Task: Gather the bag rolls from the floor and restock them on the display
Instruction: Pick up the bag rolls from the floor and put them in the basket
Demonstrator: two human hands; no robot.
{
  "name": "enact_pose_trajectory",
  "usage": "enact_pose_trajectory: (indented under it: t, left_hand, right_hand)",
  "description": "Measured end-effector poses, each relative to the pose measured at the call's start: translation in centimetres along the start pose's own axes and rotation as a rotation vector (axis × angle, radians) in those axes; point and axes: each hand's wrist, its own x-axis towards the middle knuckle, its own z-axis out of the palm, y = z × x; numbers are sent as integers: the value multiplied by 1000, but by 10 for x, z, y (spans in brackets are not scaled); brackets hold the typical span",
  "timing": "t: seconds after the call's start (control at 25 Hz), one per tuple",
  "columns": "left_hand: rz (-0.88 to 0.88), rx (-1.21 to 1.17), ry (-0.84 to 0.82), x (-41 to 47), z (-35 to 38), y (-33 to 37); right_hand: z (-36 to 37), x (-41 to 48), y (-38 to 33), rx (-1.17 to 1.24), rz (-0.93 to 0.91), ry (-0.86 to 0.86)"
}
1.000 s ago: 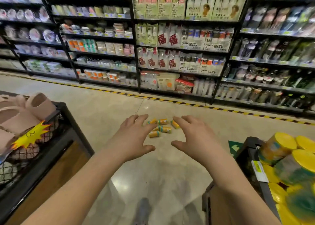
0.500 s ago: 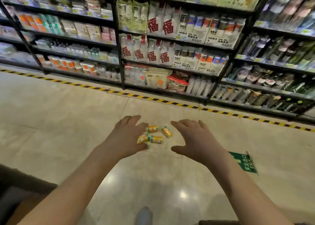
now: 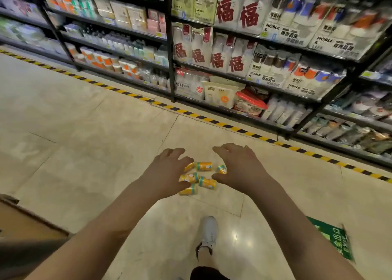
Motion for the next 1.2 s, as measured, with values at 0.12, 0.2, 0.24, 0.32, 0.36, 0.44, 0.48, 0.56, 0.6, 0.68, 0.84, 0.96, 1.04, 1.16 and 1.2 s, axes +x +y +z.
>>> enact_pose_trajectory:
  t: [0.12,0.2,0.24,0.32,0.36,0.44,0.48,0.56,0.6,0.68,0.84,0.96,1.04,1.16,1.2]
  left_hand:
    - [-33,-44,-43,69,14,-8]
    - [-55,-77,-93,114,35,-18]
    - [-67,-96,-110,136,49,-25]
    - [-80,-117,-122,170,81,-38]
    - [-91,-125,-152,189,105,-46]
    - [-111,-153,-214,231,168,-66]
    - [-119,-164,-238,251,205,-77]
    - [-139,-168,-284,284,286,-100]
    - [-149,-175,-296,298,327,-110]
    - [-155,-171,-314,321,394,-128]
    - [-131,-170,-314,360,527,-164]
    - [-95,-198,-271,376,585,-182]
    - [-25,-201,-238,386,607,-186]
    - [52,-205,-219,404,631,-184]
    - [60,-192,-238,409,639,-181]
  right_hand:
    - [19,71,47,3,-11,-67]
    - [42,119,77,6,-15,-122]
    - [58,142,90,19,-17,-148]
    - [92,179,109,47,-24,-169]
    - [118,201,120,74,-30,-188]
    - [185,241,140,143,-3,-203]
    - [226,259,149,169,19,-210]
    - [312,290,161,217,73,-227]
    - [355,302,166,231,104,-234]
    - [427,325,174,242,148,-242]
    - [577,391,184,228,178,-236]
    - [655,439,187,167,196,-267]
    - [683,460,189,124,204,-301]
    - [689,468,194,86,193,-273]
    - [684,463,198,97,183,-248]
